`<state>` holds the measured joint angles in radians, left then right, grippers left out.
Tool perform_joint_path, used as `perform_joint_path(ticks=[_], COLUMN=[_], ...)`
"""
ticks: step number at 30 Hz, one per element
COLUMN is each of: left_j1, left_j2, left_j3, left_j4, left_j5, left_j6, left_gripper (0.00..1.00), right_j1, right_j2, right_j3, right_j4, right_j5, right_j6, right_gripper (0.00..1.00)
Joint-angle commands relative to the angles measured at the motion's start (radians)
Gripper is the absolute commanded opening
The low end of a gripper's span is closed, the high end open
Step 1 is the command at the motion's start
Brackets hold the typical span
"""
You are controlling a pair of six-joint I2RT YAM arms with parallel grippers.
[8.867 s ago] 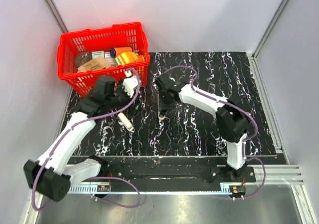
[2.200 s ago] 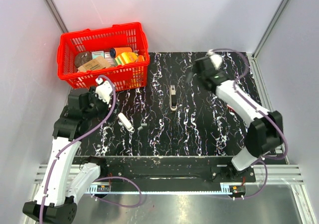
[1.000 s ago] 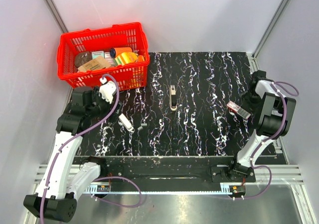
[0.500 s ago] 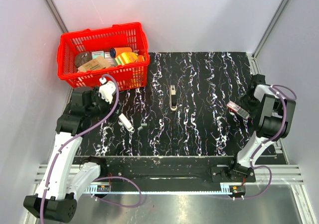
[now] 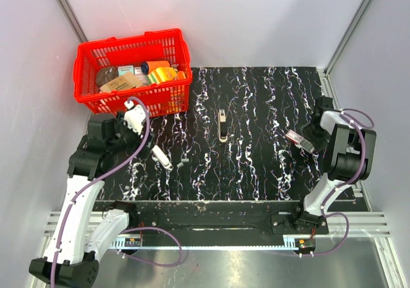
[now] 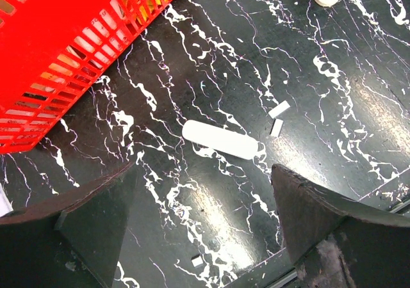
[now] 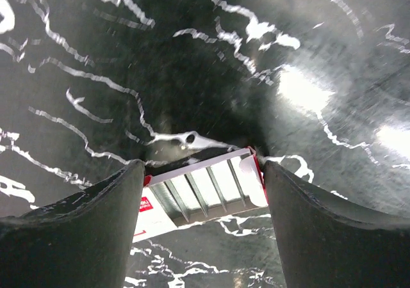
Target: Unload the staples from the stapler
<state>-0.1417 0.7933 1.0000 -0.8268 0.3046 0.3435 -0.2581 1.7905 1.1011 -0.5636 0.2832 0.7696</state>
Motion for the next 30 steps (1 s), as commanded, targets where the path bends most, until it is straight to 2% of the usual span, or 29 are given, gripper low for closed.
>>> perform_joint_path(ticks=[1, 6, 9, 13, 20, 25, 30], left_j1=[0.007, 0.007, 0.007, 0.008, 0.007, 0.007, 0.007], left_j2=[-0.017, -0.028, -0.031, -0.035, -0.04, -0.054, -0.057], left_j3=[0.048, 0.045, 0.042, 0.038, 0.046, 0.04, 0.045], left_j4=[0.0, -0.003, -0.006, -0.005, -0.011, -0.021, -0.023], left_j5=[-0.018, -0.027, -0.028, -0.03, -0.028, -0.042, -0.036], left_j6=[0.002, 0.008, 0.012, 0.015, 0.018, 0.032, 0.029], left_gripper=[0.9, 0.9, 0.9, 0.9, 0.9, 0.9, 0.9], right_j1=[0.074, 0.144, 0.192, 0.206, 0.253, 0.391, 0.476], right_j2=[0.017, 0.023, 0.009, -0.048, -0.045, -0.062, -0.057], right_j3=[-0.043, -0.053, -0.05, -0.079, -0.09, -0.102, -0.142], right_j4=[-0.016, -0.018, -0.054, -0.055, -0.068, -0.082, -0.07], right_j5=[-0.091, -0.107, -0.055, -0.056, -0.085, -0.078, -0.11], right_j6=[0.071, 0.1, 0.106, 0.108, 0.132, 0.174, 0.226], right_gripper=[0.8, 0.81, 0.85, 0.84, 0.81, 0.79, 0.78])
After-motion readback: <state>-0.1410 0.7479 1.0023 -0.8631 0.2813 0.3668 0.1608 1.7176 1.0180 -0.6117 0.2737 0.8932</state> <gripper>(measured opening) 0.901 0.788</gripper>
